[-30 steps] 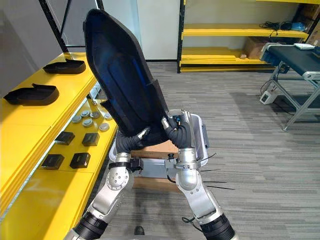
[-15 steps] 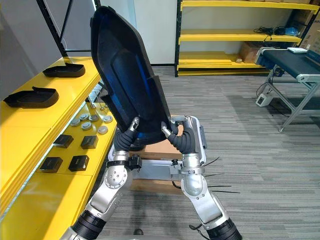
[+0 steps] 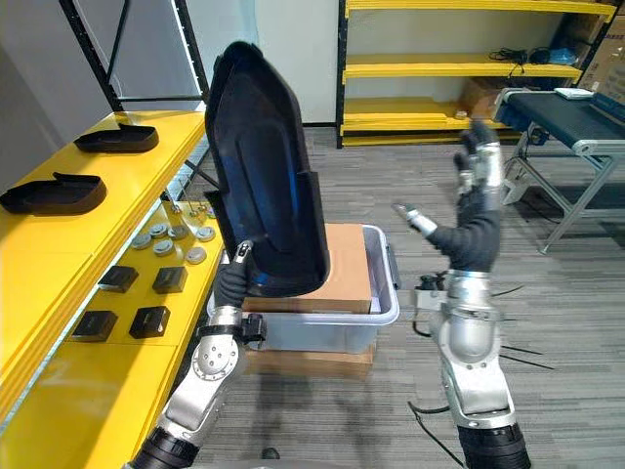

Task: Walk over and take plastic housings, then place them on the shelf

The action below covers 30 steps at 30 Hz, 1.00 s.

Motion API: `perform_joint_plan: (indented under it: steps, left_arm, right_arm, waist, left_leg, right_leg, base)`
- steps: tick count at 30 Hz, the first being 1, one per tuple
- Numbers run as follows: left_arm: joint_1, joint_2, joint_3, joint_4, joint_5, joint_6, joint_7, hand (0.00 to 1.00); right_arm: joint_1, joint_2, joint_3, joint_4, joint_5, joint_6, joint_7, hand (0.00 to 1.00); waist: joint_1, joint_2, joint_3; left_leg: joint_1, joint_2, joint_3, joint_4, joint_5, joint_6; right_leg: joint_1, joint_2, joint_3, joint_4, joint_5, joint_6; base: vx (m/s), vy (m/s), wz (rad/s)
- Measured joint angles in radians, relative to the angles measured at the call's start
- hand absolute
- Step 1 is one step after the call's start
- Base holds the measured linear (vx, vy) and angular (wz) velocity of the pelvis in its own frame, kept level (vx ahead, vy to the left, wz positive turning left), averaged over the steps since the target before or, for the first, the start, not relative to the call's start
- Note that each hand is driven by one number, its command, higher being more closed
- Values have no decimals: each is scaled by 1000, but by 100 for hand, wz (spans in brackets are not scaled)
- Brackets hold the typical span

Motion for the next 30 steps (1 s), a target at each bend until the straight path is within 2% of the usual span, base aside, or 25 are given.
perform_joint_plan:
  steps: [3,6,10,13,16,20,25,26,27,28,29,30]
  left_arm:
    - [39,-7,46,0,0,0,-1,100]
    - [71,-7,88,0,0,0,-2,100]
    - [124,-8,125,-14,21,-1,-19,100]
    - [172,-7,129,-44,40,-3,-34,100]
    - [172,-4,148,-44,42,-5,-44,100]
    - [172,-4,161,-44,40,-14,-47,100]
    - [179,-7,161,-44,39,-25,-63,100]
    - [179,-7,161,-44,39,-25,-63,100]
    - [180,-7,163,-44,39,-25,-63,100]
    - [180,-7,162,-44,38,-25,-63,100]
    - [177,-13,161,-44,38,-26,-63,100]
    - [174,-27,157,-44,38,-28,-63,100]
  right_arm:
    - [27,31,-92,54,21,-17,-18,0]
    - [129,62,-134,184,18,-9,-23,0]
    - [265,121,-158,456,1,55,-9,0]
    - [332,178,-204,751,3,114,26,0]
    - [347,201,-200,970,-1,137,56,0]
    - [348,227,-189,1166,-2,164,93,0]
    - [344,242,-124,1321,-10,193,137,0]
    - [344,242,-116,1335,-13,198,138,0]
    - [334,245,-113,1366,-22,204,137,0]
    - [321,247,-114,1392,-25,205,137,0]
    - [315,246,-116,1399,-29,206,137,0]
    - [303,244,-117,1409,-34,208,136,0]
  waist:
    - [-3,0,0]
    - [-4,-1,1]
    - [-7,-1,1]
    - [-12,2,4]
    - [-14,1,10]
    - [-24,-10,20]
    - [0,-6,41]
    - [1,-8,42]
    - [0,-21,51]
    - [-2,-41,64]
    - [-4,-46,72]
    - [-7,-43,76]
  left_leg:
    - [0,-1,0,0,-1,1]
    - [0,-1,-1,0,-2,4]
    - [-5,-2,-8,0,-7,1]
    - [-13,-5,-19,0,-7,3]
    - [-9,-7,-44,0,-7,4]
    - [2,-11,-74,0,-11,-1]
    - [-30,-27,-115,1,-14,3]
    - [-39,-29,-112,1,-18,9]
    - [-49,-38,-65,1,-58,69]
    - [-53,-41,43,13,-102,131]
    - [-71,-30,125,45,-115,150]
    - [-110,18,300,137,-134,176]
  right_leg:
    - [0,-2,-1,0,-1,2]
    - [0,-3,-4,0,-5,8]
    - [0,-5,-14,2,-10,11]
    - [4,-9,-27,8,-15,10]
    - [9,-11,-48,28,-27,4]
    - [27,-14,-91,48,-58,7]
    - [36,-27,-199,119,-126,16]
    - [37,-31,-222,128,-133,18]
    - [41,-53,-274,144,-140,28]
    - [55,-87,-332,140,-135,21]
    - [56,-101,-365,143,-137,23]
    - [64,-114,-422,161,-140,26]
  base:
    - [35,-13,1]
    - [5,-2,2]
    - [2,-1,7]
    - [36,-7,14]
    - [22,-13,16]
    - [-21,-17,36]
    - [-26,-20,60]
    - [39,-24,115]
    - [77,13,136]
    - [74,22,145]
    - [84,79,158]
    - [108,87,152]
